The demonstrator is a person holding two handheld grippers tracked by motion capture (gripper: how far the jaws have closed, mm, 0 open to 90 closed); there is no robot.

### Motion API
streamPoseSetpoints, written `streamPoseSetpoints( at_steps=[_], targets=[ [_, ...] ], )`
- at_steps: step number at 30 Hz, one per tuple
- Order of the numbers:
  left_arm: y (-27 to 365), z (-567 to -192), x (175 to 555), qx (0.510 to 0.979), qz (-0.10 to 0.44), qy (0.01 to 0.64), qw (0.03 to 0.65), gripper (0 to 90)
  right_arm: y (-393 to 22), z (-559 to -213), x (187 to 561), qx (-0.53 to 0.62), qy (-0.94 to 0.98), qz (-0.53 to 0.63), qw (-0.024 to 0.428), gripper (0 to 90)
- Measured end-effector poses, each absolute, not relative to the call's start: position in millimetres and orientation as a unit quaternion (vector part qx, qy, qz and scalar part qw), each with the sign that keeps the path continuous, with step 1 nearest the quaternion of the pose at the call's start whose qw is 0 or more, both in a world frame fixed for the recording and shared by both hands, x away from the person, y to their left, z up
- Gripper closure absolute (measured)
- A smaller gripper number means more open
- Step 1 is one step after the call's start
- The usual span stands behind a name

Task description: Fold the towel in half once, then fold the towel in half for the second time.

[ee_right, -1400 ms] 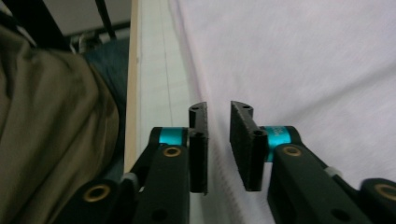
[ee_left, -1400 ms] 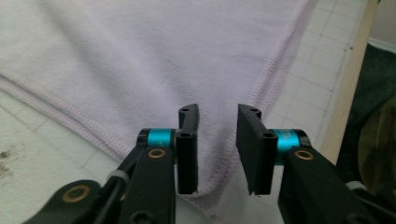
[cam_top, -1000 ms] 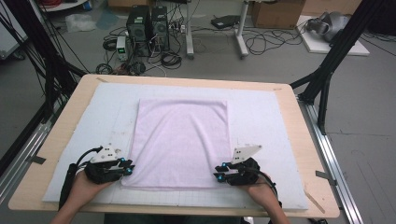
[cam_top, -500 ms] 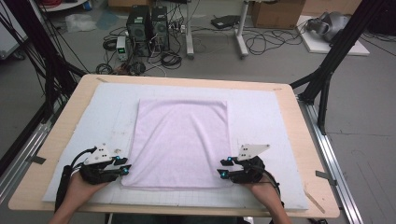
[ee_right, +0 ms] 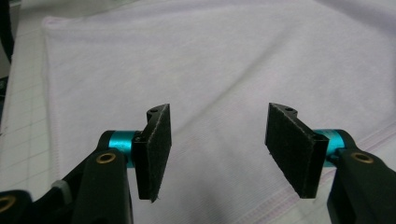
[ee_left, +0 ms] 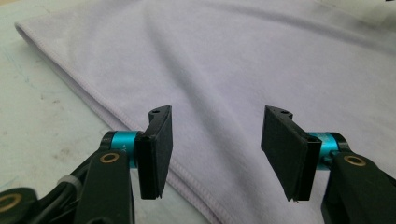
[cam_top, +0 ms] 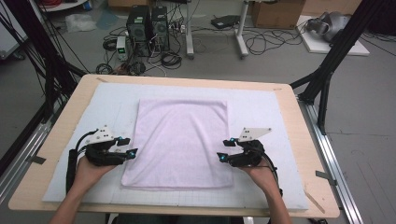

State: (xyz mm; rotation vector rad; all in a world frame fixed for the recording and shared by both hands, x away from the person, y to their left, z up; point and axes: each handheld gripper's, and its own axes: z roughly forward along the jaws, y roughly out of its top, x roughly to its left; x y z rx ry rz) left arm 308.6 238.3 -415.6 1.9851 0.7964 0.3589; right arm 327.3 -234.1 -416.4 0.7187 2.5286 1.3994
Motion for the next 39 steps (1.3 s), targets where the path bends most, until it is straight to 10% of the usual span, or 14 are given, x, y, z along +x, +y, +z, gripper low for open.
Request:
streamPoseSetpoints(
  at_steps=[39],
  targets=[
    [229.3,-407.6,330.4,0.828,0.146,0.302,0.449,40.5,-225.3,-411.3,351.9,0.234,0.855,0.454,0.084,36.4]
  ],
)
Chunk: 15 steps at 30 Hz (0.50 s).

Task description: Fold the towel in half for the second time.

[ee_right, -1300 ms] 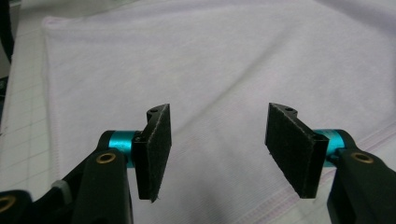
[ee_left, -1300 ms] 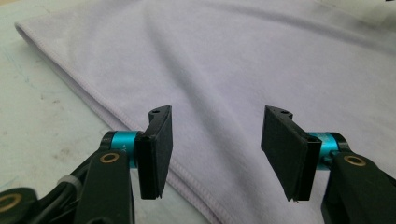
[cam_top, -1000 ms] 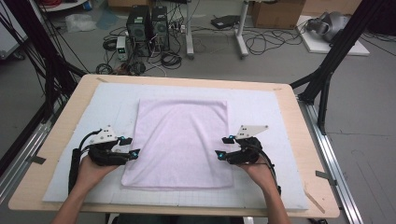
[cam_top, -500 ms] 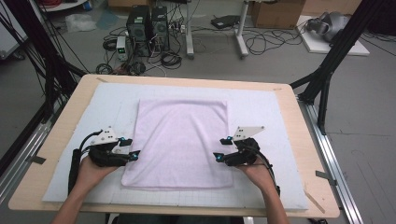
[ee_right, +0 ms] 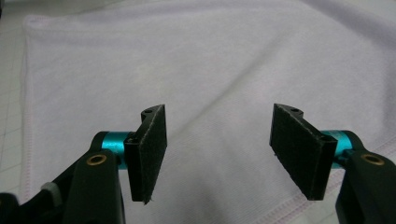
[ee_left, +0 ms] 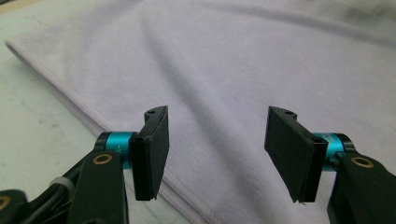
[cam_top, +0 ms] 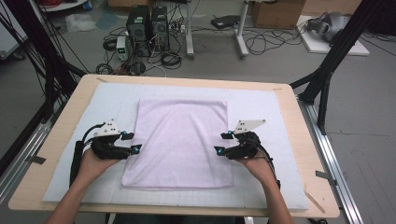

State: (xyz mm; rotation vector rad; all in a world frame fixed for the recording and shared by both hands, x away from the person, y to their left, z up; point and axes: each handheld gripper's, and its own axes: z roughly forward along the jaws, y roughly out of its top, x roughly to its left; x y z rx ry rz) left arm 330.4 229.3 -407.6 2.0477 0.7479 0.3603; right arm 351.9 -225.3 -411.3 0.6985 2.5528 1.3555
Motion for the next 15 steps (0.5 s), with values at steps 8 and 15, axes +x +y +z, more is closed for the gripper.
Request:
streamPoseSetpoints(
  at_steps=[8,15],
  targets=[
    [231.3,-393.1,364.3,0.818,0.147,0.324,0.452,42.5,-229.6,-394.4,389.5,0.244,0.861,0.437,0.091,37.2],
    [231.5,-373.7,410.7,0.821,0.164,0.336,0.432,47.8,-231.5,-379.1,430.6,0.253,0.867,0.416,0.103,40.4]
  ],
)
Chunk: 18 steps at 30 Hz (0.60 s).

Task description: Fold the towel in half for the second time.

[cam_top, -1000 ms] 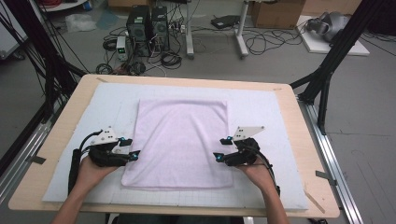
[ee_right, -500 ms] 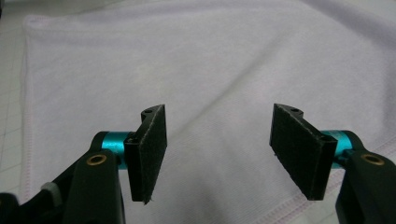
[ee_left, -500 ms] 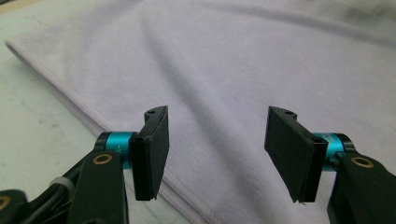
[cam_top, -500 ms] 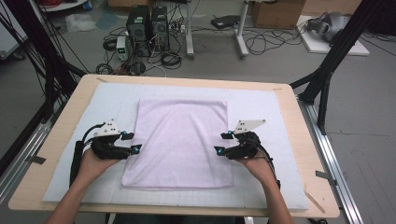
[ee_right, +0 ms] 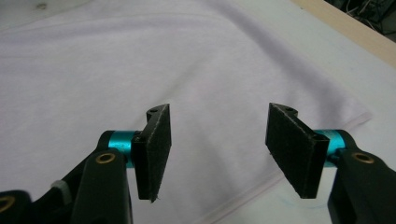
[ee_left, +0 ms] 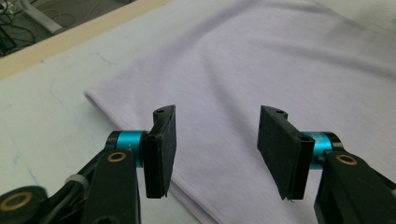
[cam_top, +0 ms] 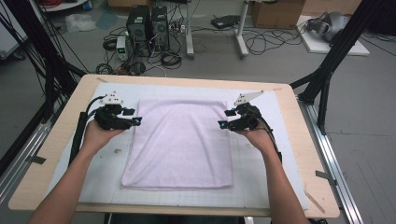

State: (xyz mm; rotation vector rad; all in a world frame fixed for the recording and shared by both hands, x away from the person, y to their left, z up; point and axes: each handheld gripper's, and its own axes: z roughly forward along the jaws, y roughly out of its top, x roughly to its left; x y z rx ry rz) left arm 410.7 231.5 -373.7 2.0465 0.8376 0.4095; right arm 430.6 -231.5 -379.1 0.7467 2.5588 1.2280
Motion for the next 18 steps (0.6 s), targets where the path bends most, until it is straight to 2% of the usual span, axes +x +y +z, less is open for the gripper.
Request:
streamPoseSetpoints(
  at_steps=[5,10,18],
  targets=[
    [243.1,-386.4,438.3,0.814,0.166,0.363,0.423,51.6,-241.8,-383.9,455.8,0.287,0.859,0.408,0.115,42.6],
    [252.3,-409.4,454.0,0.817,0.140,0.400,0.391,52.4,-248.0,-400.6,470.1,0.310,0.855,0.399,0.116,44.6],
    [240.7,-430.0,464.4,0.819,0.148,0.412,0.371,51.0,-236.5,-424.6,480.6,0.326,0.865,0.364,0.114,44.6]
  ],
)
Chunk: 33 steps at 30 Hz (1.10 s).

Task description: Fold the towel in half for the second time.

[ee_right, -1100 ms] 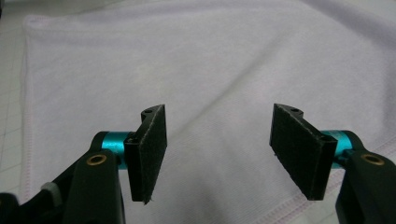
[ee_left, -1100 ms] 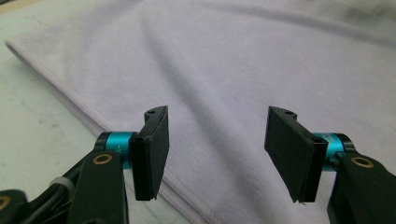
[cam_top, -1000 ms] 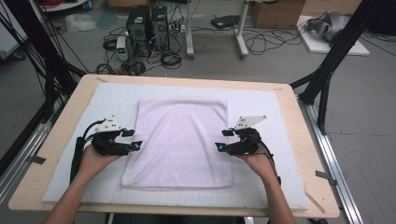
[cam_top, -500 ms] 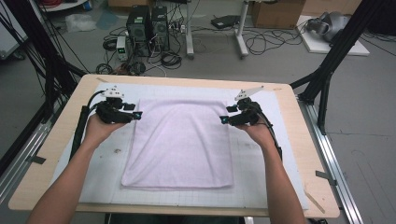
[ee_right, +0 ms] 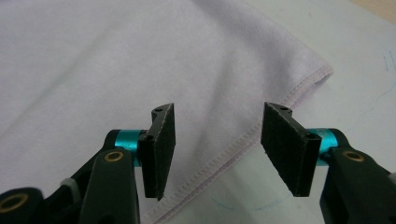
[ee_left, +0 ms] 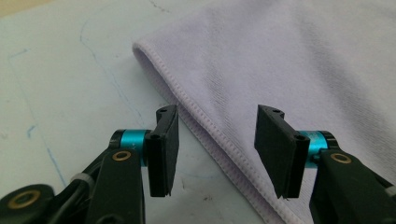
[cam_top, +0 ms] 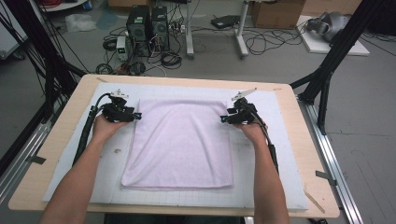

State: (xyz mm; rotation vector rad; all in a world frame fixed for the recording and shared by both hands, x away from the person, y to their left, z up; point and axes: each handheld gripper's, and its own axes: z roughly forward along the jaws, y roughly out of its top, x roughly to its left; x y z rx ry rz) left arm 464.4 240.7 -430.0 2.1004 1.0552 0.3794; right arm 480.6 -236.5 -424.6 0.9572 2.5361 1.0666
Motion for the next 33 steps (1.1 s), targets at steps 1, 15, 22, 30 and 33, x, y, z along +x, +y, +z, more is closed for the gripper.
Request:
streamPoseSetpoints(
  at_steps=[1,15,22,30,33],
  targets=[
    [239.9,-433.1,465.6,0.819,0.146,0.416,0.366,51.8,-236.9,-426.4,481.6,0.331,0.864,0.363,0.113,44.6],
    [231.9,-437.1,468.2,0.818,0.128,0.430,0.360,82.4,-240.0,-443.7,481.3,0.353,0.849,0.385,0.076,81.2],
    [239.5,-425.3,464.8,0.812,0.140,0.425,0.375,86.6,-241.9,-430.3,477.2,0.340,0.849,0.397,0.081,84.6],
    [248.6,-395.2,428.7,0.815,0.154,0.374,0.415,86.6,-242.5,-392.1,445.2,0.291,0.852,0.430,0.073,84.6],
    [255.3,-394.7,404.1,0.815,0.150,0.361,0.428,86.6,-243.5,-388.1,420.7,0.275,0.855,0.436,0.060,84.6]
  ],
)
